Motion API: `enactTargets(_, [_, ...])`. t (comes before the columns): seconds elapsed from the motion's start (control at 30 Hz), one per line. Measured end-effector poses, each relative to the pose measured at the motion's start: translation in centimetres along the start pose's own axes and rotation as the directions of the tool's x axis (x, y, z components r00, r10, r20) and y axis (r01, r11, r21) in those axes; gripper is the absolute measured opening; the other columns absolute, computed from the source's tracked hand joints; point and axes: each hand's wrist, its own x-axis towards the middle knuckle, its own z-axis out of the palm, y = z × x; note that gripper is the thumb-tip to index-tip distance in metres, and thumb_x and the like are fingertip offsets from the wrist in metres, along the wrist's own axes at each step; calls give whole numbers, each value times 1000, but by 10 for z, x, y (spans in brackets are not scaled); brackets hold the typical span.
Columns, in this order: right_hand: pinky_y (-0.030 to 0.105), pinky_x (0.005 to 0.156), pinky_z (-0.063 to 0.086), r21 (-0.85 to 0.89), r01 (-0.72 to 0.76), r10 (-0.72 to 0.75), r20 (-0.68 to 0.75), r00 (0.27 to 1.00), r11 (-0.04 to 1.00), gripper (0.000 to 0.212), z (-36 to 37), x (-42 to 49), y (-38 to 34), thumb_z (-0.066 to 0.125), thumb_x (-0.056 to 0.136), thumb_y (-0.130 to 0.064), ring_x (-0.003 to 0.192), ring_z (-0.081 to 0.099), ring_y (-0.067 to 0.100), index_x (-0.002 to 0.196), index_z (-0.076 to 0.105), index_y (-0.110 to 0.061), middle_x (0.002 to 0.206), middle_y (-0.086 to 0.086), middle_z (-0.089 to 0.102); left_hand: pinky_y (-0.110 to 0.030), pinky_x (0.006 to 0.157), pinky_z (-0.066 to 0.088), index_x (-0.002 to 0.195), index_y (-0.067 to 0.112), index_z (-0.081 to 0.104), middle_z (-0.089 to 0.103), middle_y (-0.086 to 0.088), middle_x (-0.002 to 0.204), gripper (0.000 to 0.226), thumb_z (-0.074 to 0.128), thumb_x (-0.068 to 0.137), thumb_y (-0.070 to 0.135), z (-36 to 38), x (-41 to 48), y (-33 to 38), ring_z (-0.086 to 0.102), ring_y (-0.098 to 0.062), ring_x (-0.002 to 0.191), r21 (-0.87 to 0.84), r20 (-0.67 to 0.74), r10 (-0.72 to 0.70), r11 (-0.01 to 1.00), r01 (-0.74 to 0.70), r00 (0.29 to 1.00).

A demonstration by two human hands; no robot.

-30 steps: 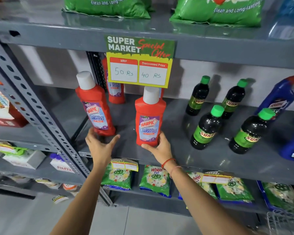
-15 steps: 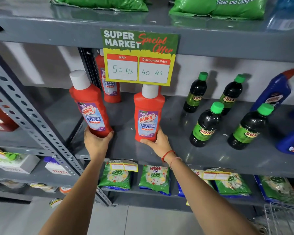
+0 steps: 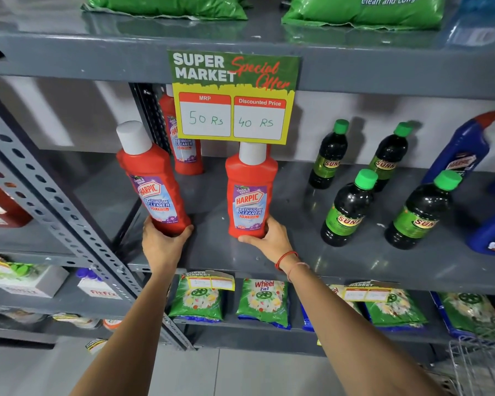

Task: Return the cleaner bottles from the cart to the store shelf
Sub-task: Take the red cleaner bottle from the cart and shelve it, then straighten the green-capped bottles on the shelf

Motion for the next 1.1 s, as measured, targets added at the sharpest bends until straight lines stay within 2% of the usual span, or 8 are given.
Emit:
enactTargets(0.33, [22,79,50,-1,-3,3,32,999,1000,53,-1,1,2,80,67,-27,91,59,8,113,54,-18,116,6,66,-48,97,47,127,7,42,59,-17,126,86,83,58,38,2,2,-4,55,-35,116,40,-5,15,999,-15,1000])
enactTargets(0.5, [36,89,53,-1,3,-3,19,1000,1000,61,-5,-1,1,84,62,-23,98,60,15,115,53,-15,118,9,65,-48,102,40,130,5,40,54,-20,129,86,84,61,30,-1,-3,-3,48,-36,122,62,23,40,997,-42,999])
enactTargets(0.63, [22,94,44,73,53,-51,-35,998,996,68,-22,-24,9,83,62,-10,107,56,13,122,52,-10,119,2,60,-49,100,37,124,0,46,54,-26,123,62,76,72,17,-11,-41,-9,46,-38,118,91,-17,54,994,-52,998])
enactTargets(0.73, [12,88,46,46,91,-81,-178,981,995,49,-55,-56,26,80,69,-17,103,60,11,113,60,-13,112,2,64,-47,93,42,119,2,53,58,-24,115,46,70,77,9,-6,-90,-4,52,-37,108,44,-81,97,995,-93,992])
enactTargets(0.8, [7,80,49,41,118,-98,-333,938,992,33,-85,-77,40,77,71,-19,94,64,10,101,64,-22,101,-2,66,-41,86,47,113,5,56,60,-19,108,36,68,79,8,8,-124,12,55,-33,100,-5,-44,151,989,-151,988])
enactTargets(0.93, [17,72,55,31,127,-82,-608,790,991,22,-156,-104,68,74,74,-14,84,65,21,92,64,-22,94,10,66,2,77,34,108,10,58,58,-7,103,31,68,79,8,59,-180,58,51,-14,93,-101,142,347,937,-335,927])
enactTargets(1.03, [21,71,53,22,103,-52,-748,662,994,28,-203,-110,87,76,71,-14,79,61,26,94,61,-10,94,15,60,9,79,27,112,16,56,50,4,106,36,68,79,12,96,-202,89,41,8,91,-164,234,411,910,-381,881])
enactTargets(1.1, [16,72,48,-33,28,-43,-784,619,999,45,-228,-108,98,82,64,-13,79,55,15,101,59,-4,97,15,55,8,80,27,119,18,50,45,5,111,44,68,79,15,115,-207,100,40,12,91,-200,242,313,942,-268,918])
